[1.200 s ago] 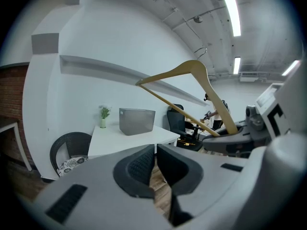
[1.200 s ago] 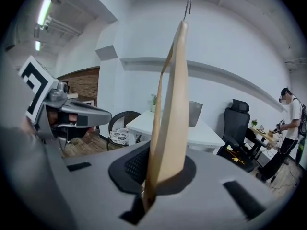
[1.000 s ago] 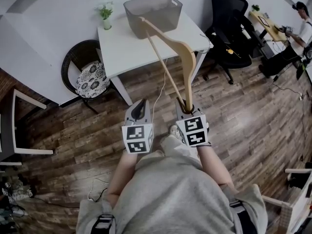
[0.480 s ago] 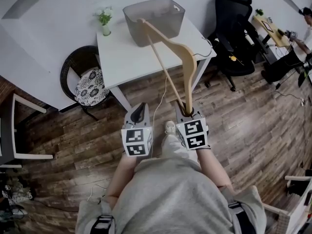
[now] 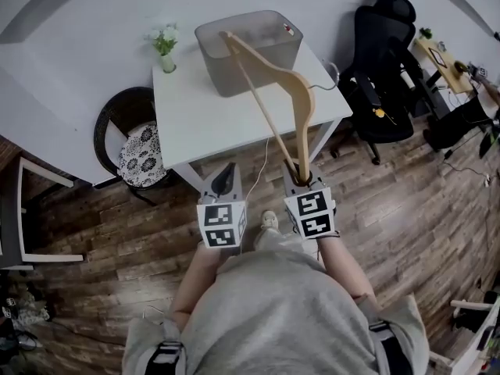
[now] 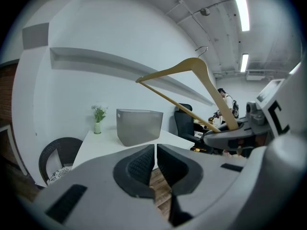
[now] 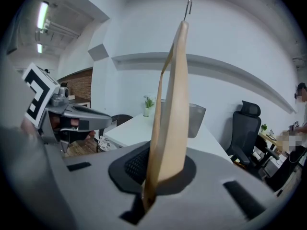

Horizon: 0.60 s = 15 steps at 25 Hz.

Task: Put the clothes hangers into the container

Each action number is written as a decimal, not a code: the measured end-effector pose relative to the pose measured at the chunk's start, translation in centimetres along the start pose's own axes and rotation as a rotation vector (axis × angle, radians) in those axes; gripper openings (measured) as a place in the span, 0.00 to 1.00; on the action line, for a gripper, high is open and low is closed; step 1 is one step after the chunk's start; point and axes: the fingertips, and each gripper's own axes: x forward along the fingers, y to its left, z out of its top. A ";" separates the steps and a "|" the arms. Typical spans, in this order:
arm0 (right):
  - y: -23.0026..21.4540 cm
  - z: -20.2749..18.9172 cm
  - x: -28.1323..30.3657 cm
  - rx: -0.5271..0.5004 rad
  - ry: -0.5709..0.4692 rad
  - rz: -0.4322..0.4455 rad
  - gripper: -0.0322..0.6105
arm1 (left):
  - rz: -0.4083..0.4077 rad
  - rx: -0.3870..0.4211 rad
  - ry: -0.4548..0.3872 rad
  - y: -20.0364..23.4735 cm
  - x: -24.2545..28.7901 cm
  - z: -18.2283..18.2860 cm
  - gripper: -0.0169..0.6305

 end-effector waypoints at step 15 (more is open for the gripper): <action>-9.1 4.3 10.4 -0.051 -0.010 0.075 0.05 | 0.081 -0.026 -0.025 2.1 12.5 4.9 0.05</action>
